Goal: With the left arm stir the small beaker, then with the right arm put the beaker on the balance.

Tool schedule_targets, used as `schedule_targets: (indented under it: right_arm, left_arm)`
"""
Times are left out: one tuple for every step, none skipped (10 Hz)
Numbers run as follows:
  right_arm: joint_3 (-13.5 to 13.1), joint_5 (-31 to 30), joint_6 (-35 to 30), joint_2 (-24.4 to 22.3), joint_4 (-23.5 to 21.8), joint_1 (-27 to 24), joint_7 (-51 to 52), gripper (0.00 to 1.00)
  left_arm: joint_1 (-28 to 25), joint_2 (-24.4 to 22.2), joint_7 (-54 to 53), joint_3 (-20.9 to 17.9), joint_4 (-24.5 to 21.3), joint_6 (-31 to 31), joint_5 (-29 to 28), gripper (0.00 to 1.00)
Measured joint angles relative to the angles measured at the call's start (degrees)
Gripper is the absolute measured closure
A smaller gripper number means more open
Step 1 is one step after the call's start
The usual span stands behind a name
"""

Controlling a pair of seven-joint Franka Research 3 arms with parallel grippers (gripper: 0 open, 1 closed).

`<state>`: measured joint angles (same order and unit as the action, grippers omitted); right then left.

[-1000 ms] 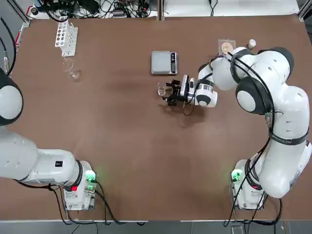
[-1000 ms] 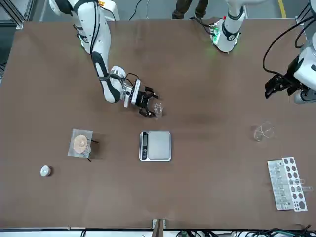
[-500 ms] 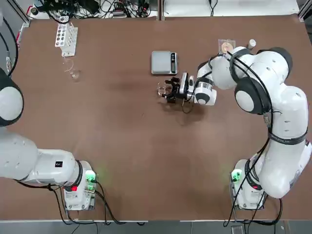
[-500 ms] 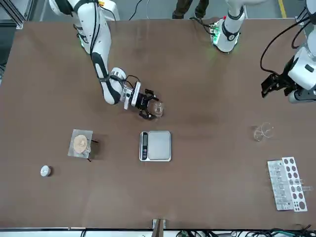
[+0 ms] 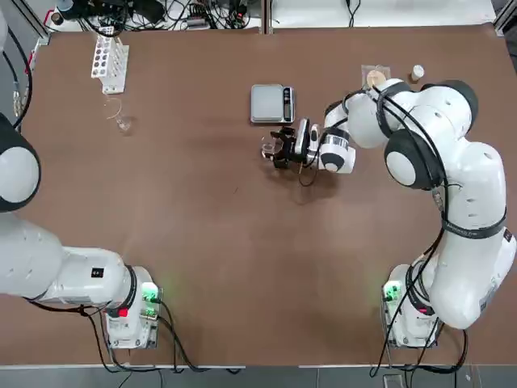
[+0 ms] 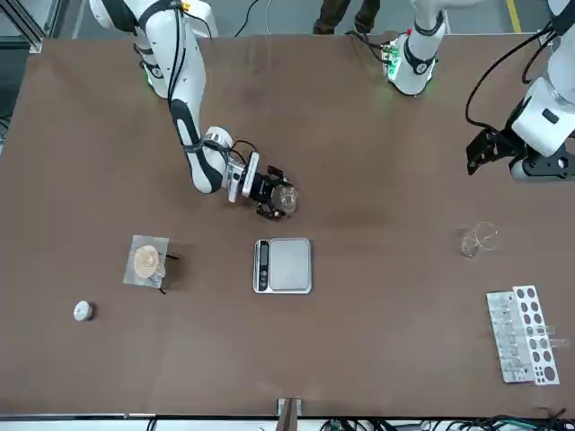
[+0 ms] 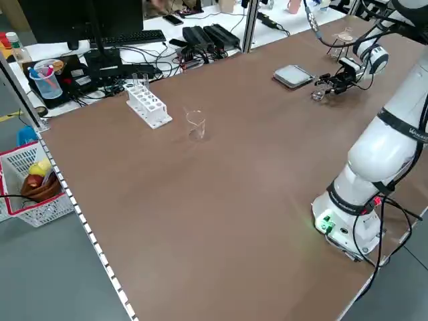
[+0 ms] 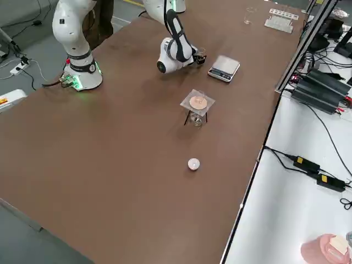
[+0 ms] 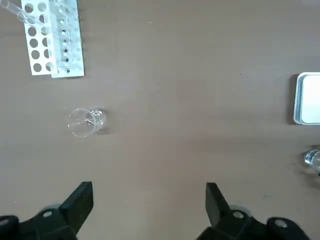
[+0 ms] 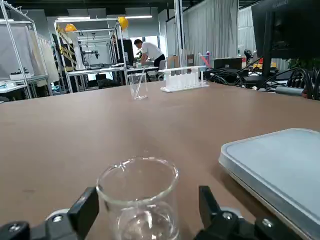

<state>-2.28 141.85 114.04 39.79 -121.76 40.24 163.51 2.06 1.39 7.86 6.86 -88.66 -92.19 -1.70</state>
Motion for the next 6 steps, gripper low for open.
schedule_targets:
  right_arm:
    - [-0.1,0.0,0.0,0.0,0.1,0.0,0.0,0.33]
    - [-0.3,0.1,-0.1,0.0,0.3,0.0,-0.3,0.42]
    - [-0.5,0.2,-0.1,0.0,0.4,-0.1,-0.9,0.42]
    - [-0.6,0.4,-0.1,0.0,0.5,-0.5,-1.2,0.42]
    - [-0.6,0.7,-0.5,-0.1,0.7,-1.2,-2.0,0.42]
    - [-0.6,0.8,-1.2,-0.6,1.0,-1.8,-2.5,0.42]
  left_arm:
    - [-0.1,0.0,0.0,0.0,0.1,0.0,0.6,0.0]
    - [-0.4,0.1,0.0,0.0,0.1,-0.1,0.7,0.0]
    - [-0.6,0.2,0.0,-0.1,0.3,-0.4,0.7,0.0]
    - [-0.7,0.2,0.0,-0.3,0.8,-0.5,0.7,0.0]
    - [-0.7,0.2,0.0,-0.4,1.3,-0.5,0.7,0.0]
    - [-0.7,0.3,0.0,-0.4,1.5,-0.5,0.7,0.0]
